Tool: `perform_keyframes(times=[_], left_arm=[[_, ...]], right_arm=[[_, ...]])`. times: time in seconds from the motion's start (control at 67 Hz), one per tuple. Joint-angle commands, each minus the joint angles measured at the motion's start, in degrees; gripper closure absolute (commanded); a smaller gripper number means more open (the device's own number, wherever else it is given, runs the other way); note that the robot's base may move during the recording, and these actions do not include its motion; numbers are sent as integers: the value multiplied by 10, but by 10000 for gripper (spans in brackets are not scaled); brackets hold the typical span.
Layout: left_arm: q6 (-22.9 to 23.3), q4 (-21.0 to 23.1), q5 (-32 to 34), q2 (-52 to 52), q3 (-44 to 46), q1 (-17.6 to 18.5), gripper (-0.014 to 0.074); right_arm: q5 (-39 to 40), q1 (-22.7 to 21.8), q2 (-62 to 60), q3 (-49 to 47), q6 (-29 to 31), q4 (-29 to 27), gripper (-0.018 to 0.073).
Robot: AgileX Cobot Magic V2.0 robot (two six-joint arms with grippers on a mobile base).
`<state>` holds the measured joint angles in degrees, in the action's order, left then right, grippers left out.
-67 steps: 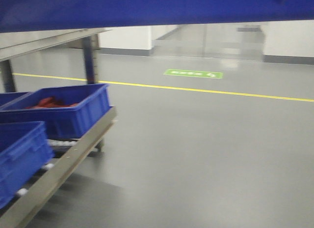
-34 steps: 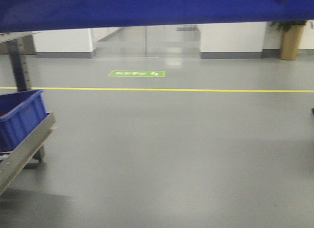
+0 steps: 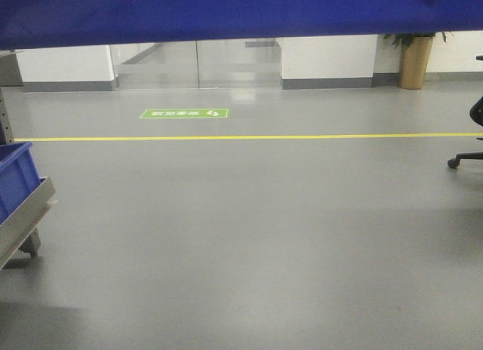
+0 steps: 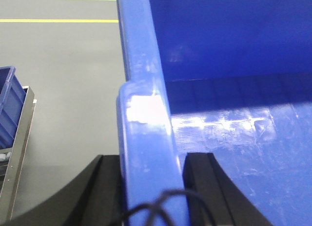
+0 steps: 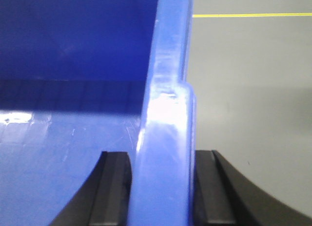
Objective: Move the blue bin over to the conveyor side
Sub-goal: 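Hold the blue bin in both grippers while driving to the conveyor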
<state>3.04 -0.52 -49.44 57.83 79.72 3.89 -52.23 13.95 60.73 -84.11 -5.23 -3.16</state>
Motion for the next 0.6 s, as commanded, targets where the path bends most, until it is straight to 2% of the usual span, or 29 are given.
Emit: perform_keyframes(times=[0.0,0.582], left_arm=[[-11,-37,59,-14,10,-2,615],[-11,-37,59,-14,10,-2,615]], right_arm=[[59,-6,-13,-10,7,45,629],[59,-6,-13,-10,7,45,629]])
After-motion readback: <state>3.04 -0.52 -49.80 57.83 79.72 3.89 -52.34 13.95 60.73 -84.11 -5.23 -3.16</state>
